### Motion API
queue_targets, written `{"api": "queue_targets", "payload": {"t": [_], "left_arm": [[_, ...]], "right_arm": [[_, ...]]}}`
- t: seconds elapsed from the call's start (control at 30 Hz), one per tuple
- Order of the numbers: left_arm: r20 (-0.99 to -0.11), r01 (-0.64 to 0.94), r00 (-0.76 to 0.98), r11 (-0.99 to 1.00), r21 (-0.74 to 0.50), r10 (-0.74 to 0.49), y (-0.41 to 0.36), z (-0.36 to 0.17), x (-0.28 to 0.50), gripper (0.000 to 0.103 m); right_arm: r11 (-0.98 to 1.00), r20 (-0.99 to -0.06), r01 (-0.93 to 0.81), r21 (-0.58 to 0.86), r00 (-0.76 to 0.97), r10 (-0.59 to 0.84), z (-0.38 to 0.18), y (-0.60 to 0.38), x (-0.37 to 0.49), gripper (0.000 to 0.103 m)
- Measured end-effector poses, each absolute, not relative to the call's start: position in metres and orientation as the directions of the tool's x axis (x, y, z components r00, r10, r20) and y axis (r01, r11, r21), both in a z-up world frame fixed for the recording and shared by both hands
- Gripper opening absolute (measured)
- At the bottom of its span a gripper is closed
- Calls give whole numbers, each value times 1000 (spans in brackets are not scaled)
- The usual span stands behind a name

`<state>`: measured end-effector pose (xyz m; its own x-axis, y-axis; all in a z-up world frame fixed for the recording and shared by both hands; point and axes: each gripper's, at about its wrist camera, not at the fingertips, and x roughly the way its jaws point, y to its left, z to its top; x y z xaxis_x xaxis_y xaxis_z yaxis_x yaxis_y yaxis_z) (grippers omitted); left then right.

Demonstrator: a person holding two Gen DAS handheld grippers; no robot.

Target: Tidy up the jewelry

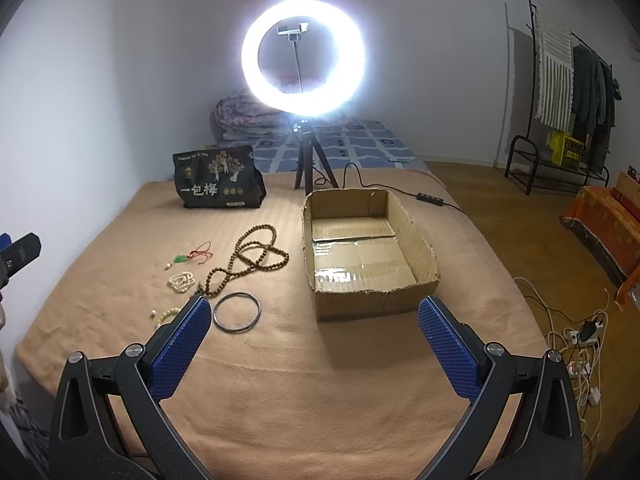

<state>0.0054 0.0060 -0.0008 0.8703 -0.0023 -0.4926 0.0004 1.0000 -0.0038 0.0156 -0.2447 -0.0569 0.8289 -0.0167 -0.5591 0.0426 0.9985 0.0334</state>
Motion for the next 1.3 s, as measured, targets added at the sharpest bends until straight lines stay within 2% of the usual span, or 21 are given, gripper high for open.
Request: {"api": "queue_targets", "payload": {"t": [0.3,0.67,0.83,1.03,1.23,1.3], "left_arm": [[-534,-11,845,1000,3,11,18,-20,26,103],[-666,30,743,997,-69,-68,40,-68,55,103],[-763,83,621,982,-167,-182,38,-103,64,87],[-827,95,520,976,-195,-216,26,-133,76,64],[-863,69,432,964,-257,-261,27,-154,90,49],[-870,64,412,961,-271,-272,26,-161,93,48]], "right_arm": [[999,-606,14,36,795,11,-78,-240,30,103],[995,-678,-94,26,730,87,-119,-212,62,103],[987,-715,-155,41,686,138,-134,-198,83,99],[978,-753,-208,30,638,159,-153,-183,109,90],[969,-782,-237,65,591,197,-170,-176,132,88],[966,-794,-243,85,569,212,-176,-175,139,88]]}}
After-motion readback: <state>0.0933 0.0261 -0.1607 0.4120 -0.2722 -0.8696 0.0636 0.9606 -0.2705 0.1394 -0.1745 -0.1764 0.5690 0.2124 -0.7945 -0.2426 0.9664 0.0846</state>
